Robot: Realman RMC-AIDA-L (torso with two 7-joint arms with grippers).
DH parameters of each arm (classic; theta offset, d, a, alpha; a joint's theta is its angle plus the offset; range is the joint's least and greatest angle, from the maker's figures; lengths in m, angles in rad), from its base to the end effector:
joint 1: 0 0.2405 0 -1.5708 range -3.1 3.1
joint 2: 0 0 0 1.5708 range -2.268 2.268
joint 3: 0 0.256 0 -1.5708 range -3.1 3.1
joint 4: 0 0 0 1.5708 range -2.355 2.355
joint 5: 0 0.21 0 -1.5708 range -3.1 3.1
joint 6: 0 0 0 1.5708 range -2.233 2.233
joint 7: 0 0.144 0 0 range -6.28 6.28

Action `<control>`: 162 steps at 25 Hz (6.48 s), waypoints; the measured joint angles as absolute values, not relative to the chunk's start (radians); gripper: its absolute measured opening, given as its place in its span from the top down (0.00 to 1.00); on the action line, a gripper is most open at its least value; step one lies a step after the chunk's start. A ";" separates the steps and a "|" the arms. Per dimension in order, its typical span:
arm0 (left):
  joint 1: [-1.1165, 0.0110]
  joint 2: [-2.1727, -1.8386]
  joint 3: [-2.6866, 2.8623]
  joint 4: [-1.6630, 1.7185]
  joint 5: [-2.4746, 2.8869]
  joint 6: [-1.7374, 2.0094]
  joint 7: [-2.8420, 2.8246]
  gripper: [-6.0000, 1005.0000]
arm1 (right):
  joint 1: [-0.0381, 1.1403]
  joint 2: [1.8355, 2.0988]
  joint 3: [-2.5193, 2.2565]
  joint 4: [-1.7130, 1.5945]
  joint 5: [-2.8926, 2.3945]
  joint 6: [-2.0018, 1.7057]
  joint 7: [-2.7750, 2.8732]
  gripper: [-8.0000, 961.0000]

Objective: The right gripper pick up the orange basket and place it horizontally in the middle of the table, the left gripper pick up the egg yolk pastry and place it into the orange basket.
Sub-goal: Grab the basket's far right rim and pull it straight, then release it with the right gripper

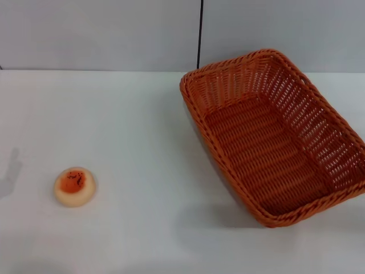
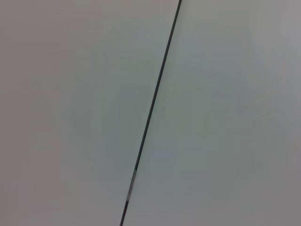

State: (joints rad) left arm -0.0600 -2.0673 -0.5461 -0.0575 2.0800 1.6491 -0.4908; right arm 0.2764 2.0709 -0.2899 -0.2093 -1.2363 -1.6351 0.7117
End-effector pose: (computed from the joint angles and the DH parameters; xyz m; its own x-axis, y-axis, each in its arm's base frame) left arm -0.3843 0.1727 0.0221 0.4982 -0.1423 0.8553 0.8568 -0.0705 -0.5109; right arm 0.3522 0.2612 0.0681 0.4702 0.2647 -0.8419 -0.8015 -0.2713 -0.5329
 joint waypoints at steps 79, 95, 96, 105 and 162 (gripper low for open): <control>-0.047 -2.068 -0.509 -0.062 2.076 1.713 -0.445 0.20 | 0.729 1.944 -0.593 -0.646 -2.466 -1.377 2.216 0.73; -0.018 -2.066 -0.505 -0.055 2.076 1.751 -0.445 0.20 | 0.723 2.019 -0.638 -0.855 -2.449 -1.543 1.846 0.84; -0.016 -2.066 -0.505 -0.055 2.077 1.753 -0.445 0.20 | 0.720 2.024 -0.642 -0.874 -2.441 -1.558 1.806 0.83; 0.019 -2.065 -0.502 -0.051 2.080 1.796 -0.406 0.20 | 0.694 2.019 -0.643 -0.905 -2.275 -1.631 1.387 0.82; 0.047 -2.069 -0.485 -0.058 2.082 1.854 -0.405 0.20 | 0.674 2.075 -0.875 -0.800 -2.068 -1.482 0.928 0.71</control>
State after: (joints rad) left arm 0.0468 -2.0691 -0.4845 -0.0575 2.0816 1.8538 -0.4050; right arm 0.6737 2.0746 -0.8749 -0.8002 -2.0680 -1.4825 0.9276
